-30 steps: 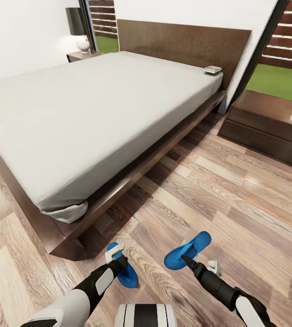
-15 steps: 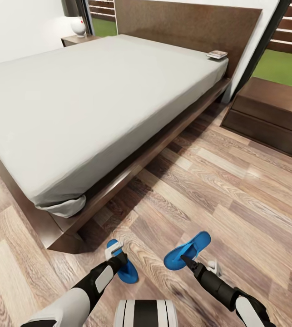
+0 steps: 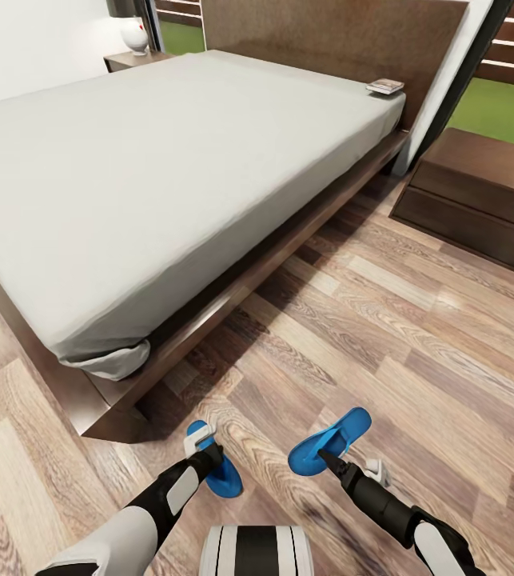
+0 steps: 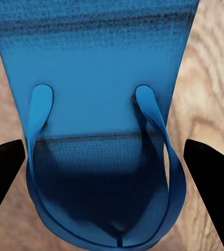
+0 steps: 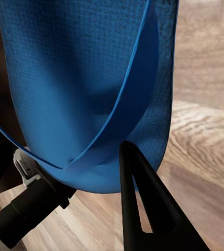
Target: In the bedroom, move the book from the bed onto either nightstand, and place the two sandals side by side next to the bed.
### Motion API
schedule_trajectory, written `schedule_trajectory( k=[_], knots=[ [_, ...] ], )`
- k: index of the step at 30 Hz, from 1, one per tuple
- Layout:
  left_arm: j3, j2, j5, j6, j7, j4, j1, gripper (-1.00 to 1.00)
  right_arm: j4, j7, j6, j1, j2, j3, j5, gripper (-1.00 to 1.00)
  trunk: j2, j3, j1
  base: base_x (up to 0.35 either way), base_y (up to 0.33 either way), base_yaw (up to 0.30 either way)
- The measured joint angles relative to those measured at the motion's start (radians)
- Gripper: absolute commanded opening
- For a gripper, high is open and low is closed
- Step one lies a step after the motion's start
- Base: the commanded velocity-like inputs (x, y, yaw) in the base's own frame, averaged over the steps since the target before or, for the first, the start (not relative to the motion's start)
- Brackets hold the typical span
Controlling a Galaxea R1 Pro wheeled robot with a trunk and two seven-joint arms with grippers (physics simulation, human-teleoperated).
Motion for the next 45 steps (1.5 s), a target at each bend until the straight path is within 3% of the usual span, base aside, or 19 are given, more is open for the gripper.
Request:
schedule_trajectory(
  k=[45],
  knots=[
    [0.000,0.003,0.000,0.000,0.000,-0.002,0.000,-1.00,0.000,0.002,0.001,0.000,0.000,0.000,0.000,-1.00,0.000,0.000,0.000,0.000,0.000,0.000]
  ],
)
